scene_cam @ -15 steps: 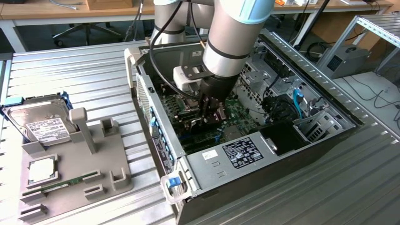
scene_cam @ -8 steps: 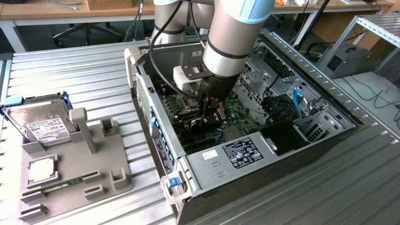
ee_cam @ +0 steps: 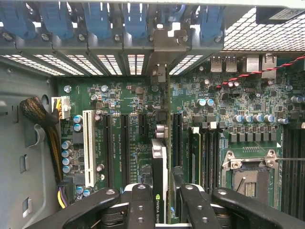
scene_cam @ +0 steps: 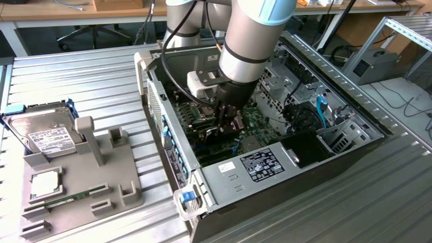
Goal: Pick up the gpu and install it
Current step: 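Insert the gpu into the slot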
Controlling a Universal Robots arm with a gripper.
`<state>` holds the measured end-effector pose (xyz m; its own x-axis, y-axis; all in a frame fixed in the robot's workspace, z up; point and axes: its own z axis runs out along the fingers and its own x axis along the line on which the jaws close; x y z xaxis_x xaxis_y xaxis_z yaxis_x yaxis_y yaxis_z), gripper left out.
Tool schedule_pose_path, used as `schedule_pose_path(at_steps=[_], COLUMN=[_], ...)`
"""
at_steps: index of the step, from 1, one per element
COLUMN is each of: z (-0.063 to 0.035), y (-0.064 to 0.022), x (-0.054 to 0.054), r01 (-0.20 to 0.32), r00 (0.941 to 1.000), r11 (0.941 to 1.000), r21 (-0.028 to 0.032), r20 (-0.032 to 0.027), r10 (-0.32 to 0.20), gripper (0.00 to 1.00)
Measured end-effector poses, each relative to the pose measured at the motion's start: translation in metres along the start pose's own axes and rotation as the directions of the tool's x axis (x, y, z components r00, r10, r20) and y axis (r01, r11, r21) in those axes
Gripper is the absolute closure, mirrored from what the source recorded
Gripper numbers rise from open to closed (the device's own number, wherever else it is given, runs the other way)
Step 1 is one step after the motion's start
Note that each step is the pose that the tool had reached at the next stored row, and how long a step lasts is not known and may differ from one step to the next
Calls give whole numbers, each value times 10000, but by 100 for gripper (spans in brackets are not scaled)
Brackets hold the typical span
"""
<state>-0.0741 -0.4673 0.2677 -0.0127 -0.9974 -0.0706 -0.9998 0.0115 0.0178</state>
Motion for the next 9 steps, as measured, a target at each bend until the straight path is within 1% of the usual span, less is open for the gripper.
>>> schedule_pose_path(at_steps=[9], z=[-1], y=[14], x=[0], r01=[0], r00=[10000], r11=[10000], r21=[16], r20=[-1], r10=[0], gripper=[74])
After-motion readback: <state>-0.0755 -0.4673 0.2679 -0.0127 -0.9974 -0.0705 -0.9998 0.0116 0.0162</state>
